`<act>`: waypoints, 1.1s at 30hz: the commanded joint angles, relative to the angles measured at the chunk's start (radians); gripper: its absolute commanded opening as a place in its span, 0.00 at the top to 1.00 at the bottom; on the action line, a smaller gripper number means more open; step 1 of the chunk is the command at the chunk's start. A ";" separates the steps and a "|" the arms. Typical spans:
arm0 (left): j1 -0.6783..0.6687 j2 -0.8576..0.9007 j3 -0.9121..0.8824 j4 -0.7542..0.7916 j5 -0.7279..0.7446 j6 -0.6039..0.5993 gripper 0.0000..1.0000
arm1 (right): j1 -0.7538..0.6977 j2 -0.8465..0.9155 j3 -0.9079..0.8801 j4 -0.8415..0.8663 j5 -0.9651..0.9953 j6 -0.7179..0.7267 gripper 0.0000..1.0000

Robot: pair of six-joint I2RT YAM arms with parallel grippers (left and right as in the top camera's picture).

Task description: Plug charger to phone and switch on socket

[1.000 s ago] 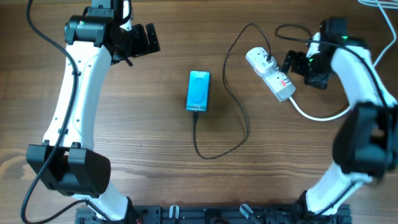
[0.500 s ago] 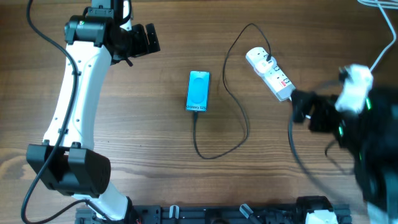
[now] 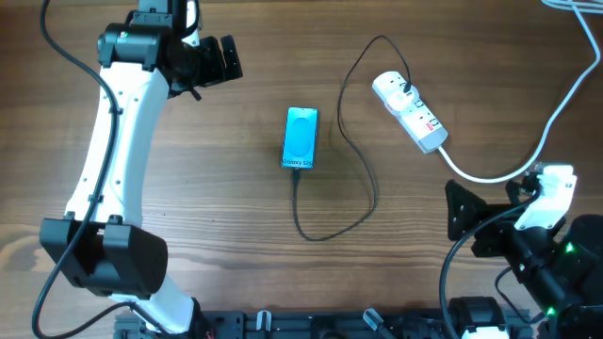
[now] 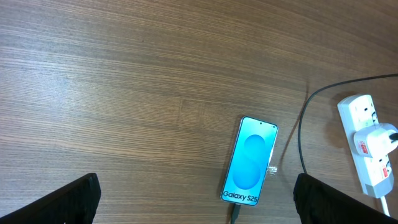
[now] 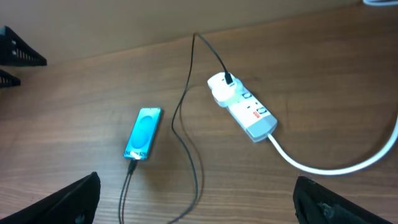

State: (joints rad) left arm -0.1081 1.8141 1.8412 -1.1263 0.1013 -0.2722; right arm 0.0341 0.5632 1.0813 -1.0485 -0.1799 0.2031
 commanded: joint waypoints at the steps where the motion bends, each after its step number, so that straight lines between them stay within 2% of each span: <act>1: 0.003 0.005 -0.004 -0.001 -0.010 -0.005 0.00 | 0.003 -0.007 -0.012 -0.020 -0.013 -0.017 0.00; 8: 0.003 0.005 -0.004 0.000 -0.010 -0.005 0.00 | 0.003 -0.019 -0.012 -0.047 -0.014 -0.018 0.00; 15: 0.003 0.005 -0.004 0.000 -0.010 -0.005 0.00 | 0.003 -0.151 -0.012 -0.098 -0.084 0.001 0.00; 19: 0.003 0.005 -0.004 0.000 -0.010 -0.005 0.00 | 0.003 -0.158 -0.012 -0.098 -0.084 0.139 0.00; 23: 0.003 0.005 -0.004 0.000 -0.010 -0.005 0.00 | 0.003 -0.158 -0.012 -0.129 -0.080 0.350 0.00; 33: 0.003 0.005 -0.004 0.000 -0.010 -0.005 0.00 | 0.003 -0.158 -0.012 -0.221 0.066 0.348 0.00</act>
State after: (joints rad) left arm -0.1081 1.8141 1.8412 -1.1263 0.1013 -0.2722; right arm 0.0341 0.4110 1.0752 -1.2709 -0.1856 0.5320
